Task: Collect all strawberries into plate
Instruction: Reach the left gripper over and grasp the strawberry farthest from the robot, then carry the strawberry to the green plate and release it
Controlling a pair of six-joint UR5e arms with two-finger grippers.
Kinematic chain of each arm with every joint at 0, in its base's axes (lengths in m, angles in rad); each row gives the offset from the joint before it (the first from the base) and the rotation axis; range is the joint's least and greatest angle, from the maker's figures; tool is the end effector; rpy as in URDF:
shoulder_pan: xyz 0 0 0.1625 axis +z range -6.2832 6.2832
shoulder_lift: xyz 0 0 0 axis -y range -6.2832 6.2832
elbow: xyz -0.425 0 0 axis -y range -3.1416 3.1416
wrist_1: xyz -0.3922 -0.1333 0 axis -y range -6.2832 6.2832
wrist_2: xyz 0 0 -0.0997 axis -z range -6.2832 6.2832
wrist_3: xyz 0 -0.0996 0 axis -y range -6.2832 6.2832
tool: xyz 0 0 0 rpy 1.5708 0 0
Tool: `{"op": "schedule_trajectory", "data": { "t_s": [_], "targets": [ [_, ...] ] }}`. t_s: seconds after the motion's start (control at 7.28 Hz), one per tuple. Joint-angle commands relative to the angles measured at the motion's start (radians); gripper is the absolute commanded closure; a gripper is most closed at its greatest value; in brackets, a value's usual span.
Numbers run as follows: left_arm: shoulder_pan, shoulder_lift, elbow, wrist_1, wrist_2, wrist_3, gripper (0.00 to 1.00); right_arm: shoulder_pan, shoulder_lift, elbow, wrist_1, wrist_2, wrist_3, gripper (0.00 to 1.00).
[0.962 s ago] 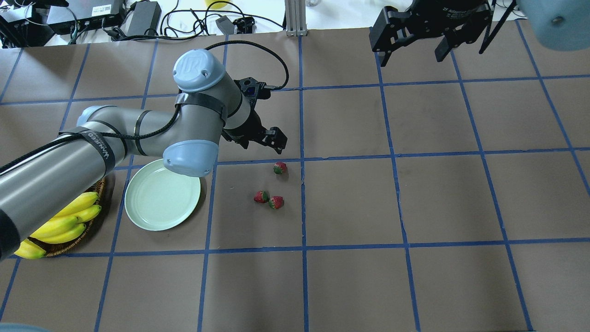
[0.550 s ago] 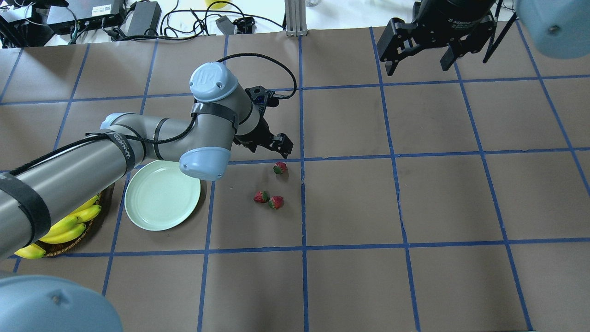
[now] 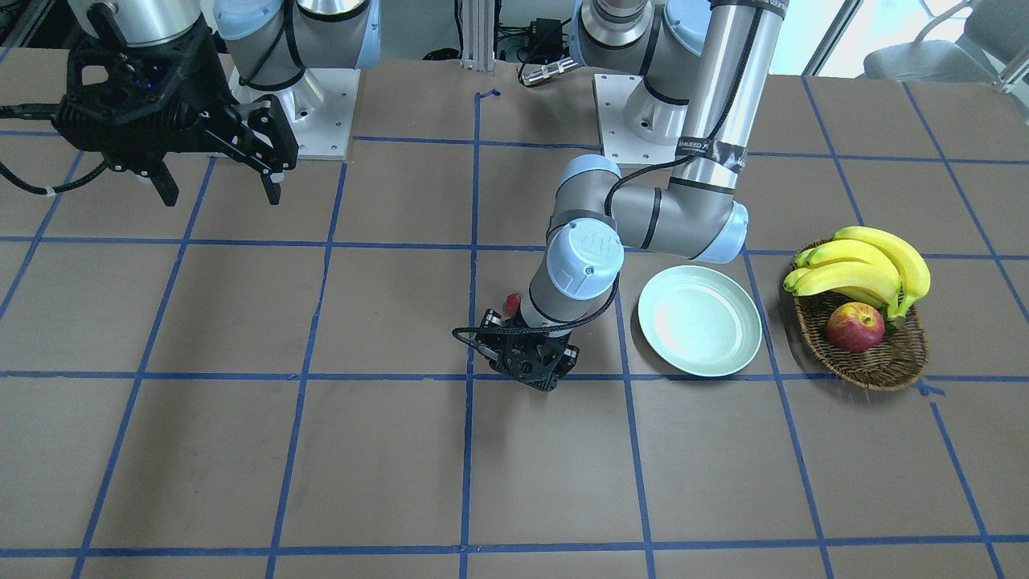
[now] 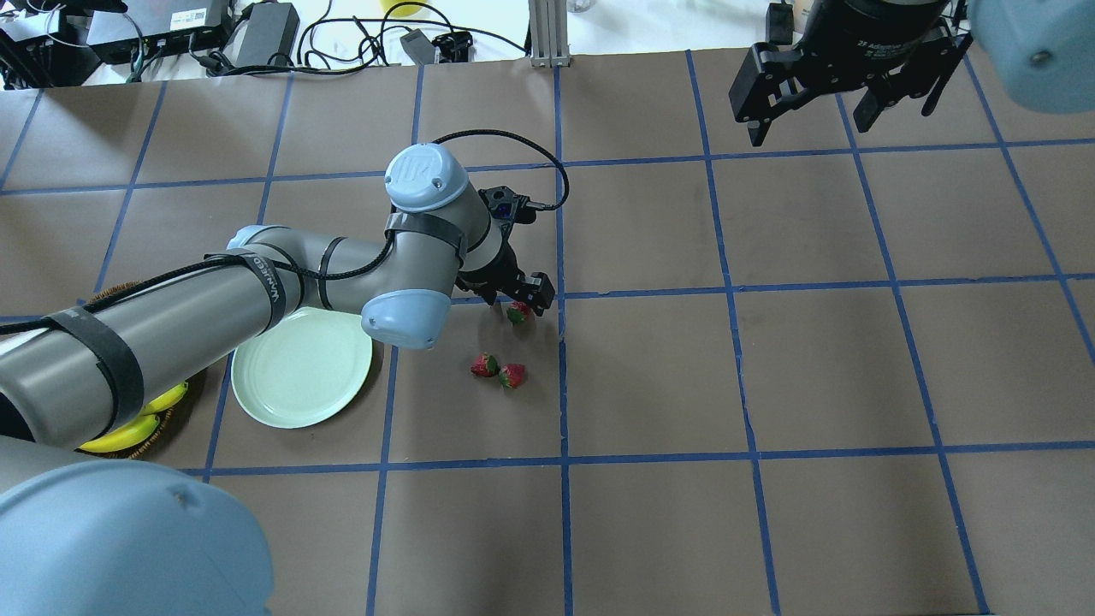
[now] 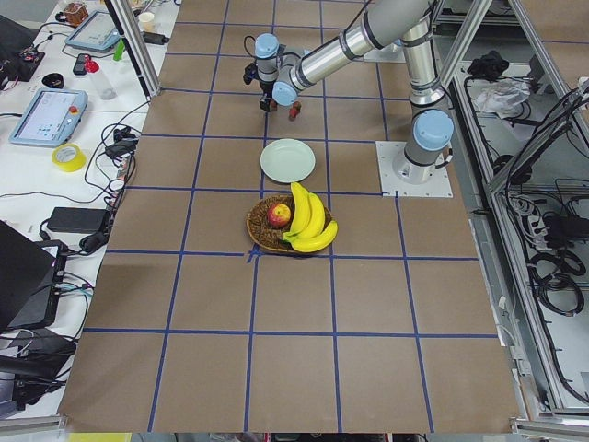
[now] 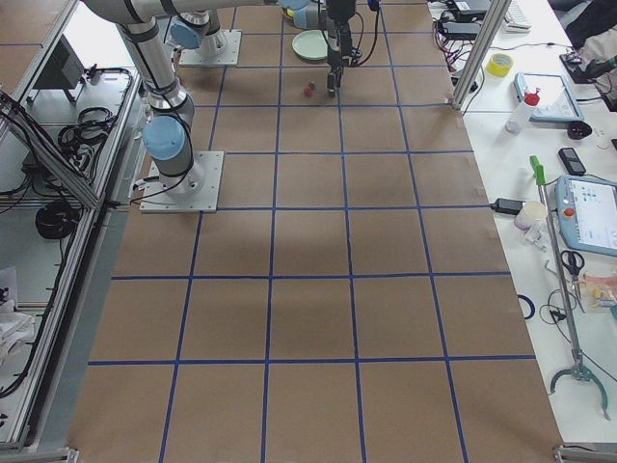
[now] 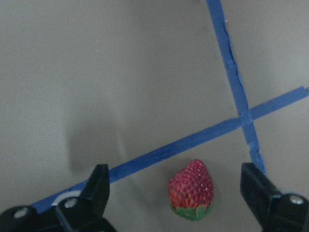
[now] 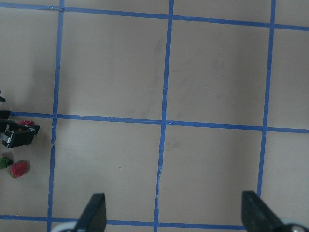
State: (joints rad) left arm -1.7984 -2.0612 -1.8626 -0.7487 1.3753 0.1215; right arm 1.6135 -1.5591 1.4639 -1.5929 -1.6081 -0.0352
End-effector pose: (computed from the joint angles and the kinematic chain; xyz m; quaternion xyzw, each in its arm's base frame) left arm -0.2800 -0.5324 0.1673 -0.1747 -0.9796 0.0146 0.0985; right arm 0.1511 -0.5001 0.5376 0.0378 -0.9974 0.0587 0.0184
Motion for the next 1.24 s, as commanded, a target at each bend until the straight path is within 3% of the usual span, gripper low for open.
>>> {"op": "schedule_trajectory", "data": {
  "t_s": [0.0, 0.27, 0.55, 0.82, 1.1],
  "targets": [
    [-0.004, 0.0, -0.015, -0.001, 0.004, 0.003, 1.0, -0.001, -0.001, -0.017, 0.052, -0.001, 0.0, 0.0],
    [0.002, 0.038, 0.005, -0.003, 0.005, 0.006, 1.0, -0.004, 0.001, -0.049, 0.097, -0.004, 0.006, 0.0],
    [0.09, 0.099, 0.103, -0.204, 0.03, 0.003, 1.0, -0.004, 0.001, -0.05, 0.119, -0.006, 0.006, 0.0],
    [0.261, 0.182, 0.138, -0.424, 0.132, 0.006, 1.0, -0.003, -0.001, -0.051, 0.145, -0.01, 0.006, 0.0],
    [0.402, 0.194, 0.116, -0.492, 0.307, 0.143, 1.0, -0.003, -0.007, -0.059, 0.151, -0.007, 0.006, 0.0]
  ]
}}
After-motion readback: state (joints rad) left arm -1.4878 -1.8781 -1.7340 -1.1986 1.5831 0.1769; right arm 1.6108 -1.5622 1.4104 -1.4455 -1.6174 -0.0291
